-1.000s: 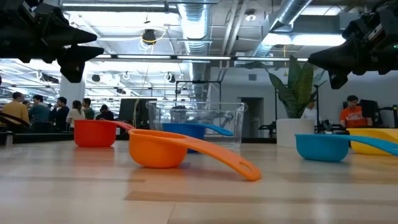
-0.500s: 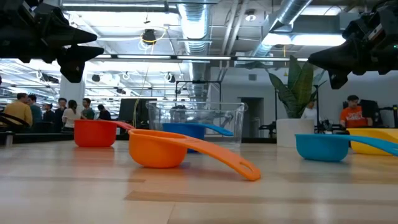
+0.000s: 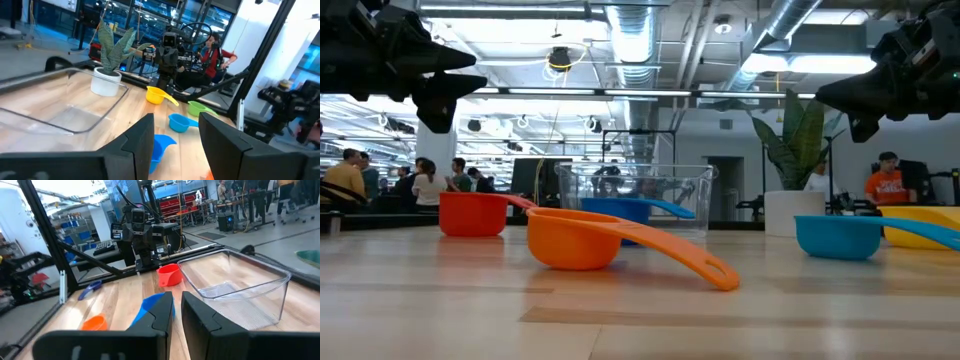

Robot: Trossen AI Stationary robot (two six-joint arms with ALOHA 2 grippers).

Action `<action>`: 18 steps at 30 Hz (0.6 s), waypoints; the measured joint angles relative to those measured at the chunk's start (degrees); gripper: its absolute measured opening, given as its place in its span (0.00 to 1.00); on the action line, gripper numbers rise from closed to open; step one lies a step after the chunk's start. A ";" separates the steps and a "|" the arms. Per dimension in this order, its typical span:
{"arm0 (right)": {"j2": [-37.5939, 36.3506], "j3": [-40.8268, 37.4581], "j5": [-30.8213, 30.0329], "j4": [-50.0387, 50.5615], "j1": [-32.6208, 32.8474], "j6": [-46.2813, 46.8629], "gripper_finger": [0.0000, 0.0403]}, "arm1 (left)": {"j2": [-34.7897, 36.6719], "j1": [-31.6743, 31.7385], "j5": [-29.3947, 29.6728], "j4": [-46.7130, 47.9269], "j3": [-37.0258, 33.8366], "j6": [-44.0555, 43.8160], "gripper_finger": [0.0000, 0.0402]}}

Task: Nest measuring cups in basket
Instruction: Put the red measuring cup into the transparent bin

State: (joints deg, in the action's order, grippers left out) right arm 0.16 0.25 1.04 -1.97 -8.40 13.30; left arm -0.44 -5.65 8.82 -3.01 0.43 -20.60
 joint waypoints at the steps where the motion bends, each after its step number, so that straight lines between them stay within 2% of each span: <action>1: -0.02 0.01 0.02 -0.09 0.00 -0.04 0.16 | 0.00 0.00 0.00 0.00 0.00 -2.30 0.36; 6: -0.01 0.01 0.07 -0.41 0.00 0.23 0.16 | 0.01 0.00 2.52 -1.18 0.04 -16.31 0.36; 10: 0.00 0.00 0.24 -2.17 0.06 0.33 0.16 | -0.01 0.00 11.05 -1.24 0.04 -23.24 0.36; 14: -0.02 0.00 0.52 -4.96 0.68 1.96 0.16 | -0.01 0.02 20.04 -1.88 0.04 -24.32 0.36; 18: -0.02 0.00 0.52 -7.84 1.47 9.51 0.16 | -0.01 0.02 24.01 -1.95 0.04 -26.01 0.36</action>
State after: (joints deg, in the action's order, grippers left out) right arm 0.14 0.25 1.56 -9.81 -6.93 22.81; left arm -0.45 -5.63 32.83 -4.96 0.47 -46.61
